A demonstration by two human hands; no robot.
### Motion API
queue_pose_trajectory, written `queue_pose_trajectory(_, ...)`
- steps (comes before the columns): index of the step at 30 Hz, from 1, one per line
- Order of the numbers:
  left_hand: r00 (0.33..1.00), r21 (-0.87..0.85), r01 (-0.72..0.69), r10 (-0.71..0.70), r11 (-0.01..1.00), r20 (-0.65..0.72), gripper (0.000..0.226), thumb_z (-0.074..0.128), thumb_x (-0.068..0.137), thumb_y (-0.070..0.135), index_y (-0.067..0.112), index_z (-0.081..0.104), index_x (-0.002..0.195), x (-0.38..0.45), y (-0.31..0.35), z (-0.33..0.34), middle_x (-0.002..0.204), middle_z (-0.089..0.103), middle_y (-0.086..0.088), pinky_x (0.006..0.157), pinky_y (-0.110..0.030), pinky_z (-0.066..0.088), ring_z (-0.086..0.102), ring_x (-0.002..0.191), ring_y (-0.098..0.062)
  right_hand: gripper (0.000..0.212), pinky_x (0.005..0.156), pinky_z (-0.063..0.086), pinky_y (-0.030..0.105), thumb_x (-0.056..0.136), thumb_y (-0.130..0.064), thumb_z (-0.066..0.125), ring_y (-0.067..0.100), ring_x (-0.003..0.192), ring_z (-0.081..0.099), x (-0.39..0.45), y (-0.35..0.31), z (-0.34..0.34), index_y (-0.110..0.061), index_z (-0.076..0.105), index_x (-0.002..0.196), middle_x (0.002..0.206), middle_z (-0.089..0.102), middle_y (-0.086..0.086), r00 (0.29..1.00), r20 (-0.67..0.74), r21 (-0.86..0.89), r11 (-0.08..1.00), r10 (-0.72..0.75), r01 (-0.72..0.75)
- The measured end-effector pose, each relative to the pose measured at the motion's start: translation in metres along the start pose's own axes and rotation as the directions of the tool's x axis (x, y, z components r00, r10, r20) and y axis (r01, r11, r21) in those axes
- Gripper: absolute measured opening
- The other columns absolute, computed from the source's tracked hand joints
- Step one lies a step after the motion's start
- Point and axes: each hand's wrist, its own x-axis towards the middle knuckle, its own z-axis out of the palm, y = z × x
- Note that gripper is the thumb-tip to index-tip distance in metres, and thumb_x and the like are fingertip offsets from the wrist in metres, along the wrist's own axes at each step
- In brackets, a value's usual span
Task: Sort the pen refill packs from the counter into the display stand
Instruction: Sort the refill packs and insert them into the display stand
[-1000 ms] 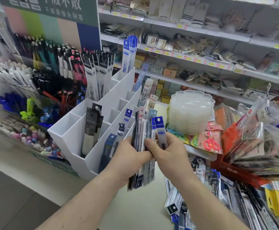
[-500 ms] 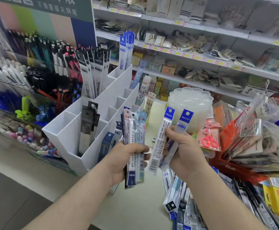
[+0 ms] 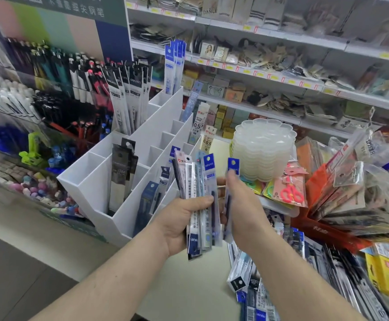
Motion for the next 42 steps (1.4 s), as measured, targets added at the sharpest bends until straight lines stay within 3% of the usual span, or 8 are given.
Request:
queue_pose_trajectory(3, 0.982, 0.22, -0.1, 0.132, 0.97, -0.134, 0.027, 0.062, 0.087, -0.004, 0.005, 0.07, 0.111, 0.001, 0.002, -0.005, 0.096, 0.075, -0.019, 0.069, -0.041, 0.06, 0.073, 0.082, -0.032, 0.064, 0.052, 0.041, 0.031, 0.1, -0.063, 0.035, 0.025, 0.064, 0.051, 0.002, 0.001, -0.006, -0.01, 0.066, 0.117, 0.089, 0.059, 0.023, 0.993, 0.005, 0.062, 0.991, 0.115, -0.115)
queue_pose_trajectory(9, 0.939, 0.394, -0.146, 0.253, 0.908, -0.235, 0.032, 0.072, 0.082, -0.007, 0.011, 0.069, 0.108, -0.001, 0.0, 0.0, 0.093, 0.077, -0.008, 0.073, -0.037, 0.062, 0.075, 0.086, -0.023, 0.026, 0.071, 0.061, 0.044, 0.107, -0.018, 0.042, 0.028, 0.083, 0.074, 0.006, 0.008, 0.005, -0.004, 0.064, 0.109, 0.093, 0.076, 0.013, 0.994, -0.11, 0.161, 0.987, 0.015, 0.003)
queue_pose_trajectory(13, 0.88, 0.502, -0.204, 0.382, 0.84, -0.282, 0.036, 0.079, 0.077, -0.001, 0.019, 0.069, 0.104, 0.001, -0.001, 0.001, 0.091, 0.077, 0.002, 0.079, -0.038, 0.061, 0.075, 0.086, -0.016, 0.03, 0.091, 0.057, 0.049, 0.107, -0.023, 0.043, 0.03, 0.1, 0.072, 0.004, 0.014, 0.02, -0.007, 0.068, 0.112, 0.104, 0.076, 0.013, 0.999, -0.05, 0.191, 0.981, -0.011, 0.02)
queue_pose_trajectory(17, 0.844, 0.602, -0.23, 0.465, 0.764, -0.268, 0.039, 0.083, 0.073, 0.007, 0.021, 0.068, 0.107, 0.001, 0.002, 0.001, 0.092, 0.077, 0.008, 0.079, -0.027, 0.059, 0.073, 0.088, -0.007, 0.018, 0.09, 0.057, 0.046, 0.099, -0.013, 0.058, 0.028, 0.097, 0.073, 0.005, 0.017, 0.022, -0.004, 0.071, 0.107, 0.098, 0.077, 0.011, 0.997, -0.04, 0.07, 0.995, -0.066, 0.068)
queue_pose_trajectory(21, 0.791, 0.676, -0.192, 0.52, 0.711, -0.323, 0.025, 0.079, 0.076, 0.013, 0.022, 0.064, 0.093, -0.005, 0.009, -0.007, 0.076, 0.07, 0.009, 0.07, -0.022, 0.053, 0.066, 0.074, -0.008, 0.012, 0.062, 0.058, 0.028, 0.095, -0.01, 0.064, 0.015, 0.068, 0.071, 0.014, 0.009, 0.013, -0.009, 0.073, 0.089, 0.072, 0.075, -0.001, 0.994, -0.068, -0.015, 0.996, -0.091, 0.09)
queue_pose_trajectory(24, 0.71, 0.708, -0.174, 0.586, 0.684, -0.391, 0.02, 0.074, 0.08, 0.01, 0.019, 0.059, 0.089, -0.015, 0.023, -0.015, 0.078, 0.066, -0.003, 0.059, -0.018, 0.048, 0.058, 0.069, -0.015, 0.017, 0.076, 0.059, 0.038, 0.095, -0.016, 0.066, 0.019, 0.073, 0.066, 0.033, 0.003, 0.004, -0.012, 0.073, 0.08, 0.073, 0.072, 0.001, 0.983, -0.15, -0.004, 0.994, -0.108, 0.108)
queue_pose_trajectory(28, 0.689, 0.734, -0.207, 0.629, 0.646, -0.359, 0.021, 0.075, 0.079, 0.009, 0.019, 0.061, 0.091, -0.028, 0.038, -0.018, 0.085, 0.071, -0.006, 0.069, -0.025, 0.054, 0.066, 0.079, -0.021, 0.016, 0.059, 0.044, 0.026, 0.097, -0.02, 0.063, 0.011, 0.061, 0.05, 0.059, -0.007, 0.009, -0.014, 0.066, 0.083, 0.07, 0.061, -0.001, 0.963, -0.202, -0.071, 0.984, -0.177, 0.166)
queue_pose_trajectory(42, 0.679, 0.783, -0.181, 0.651, 0.595, -0.338, 0.022, 0.074, 0.079, 0.008, 0.023, 0.061, 0.089, -0.039, 0.046, -0.036, 0.071, 0.071, 0.01, 0.066, -0.016, 0.053, 0.064, 0.065, 0.002, 0.012, 0.084, 0.056, 0.041, 0.09, -0.022, 0.07, 0.019, 0.088, 0.068, 0.107, -0.019, 0.059, -0.029, 0.063, 0.083, 0.087, 0.071, -0.005, 0.916, 0.035, -0.42, 0.825, -0.4, 0.377)
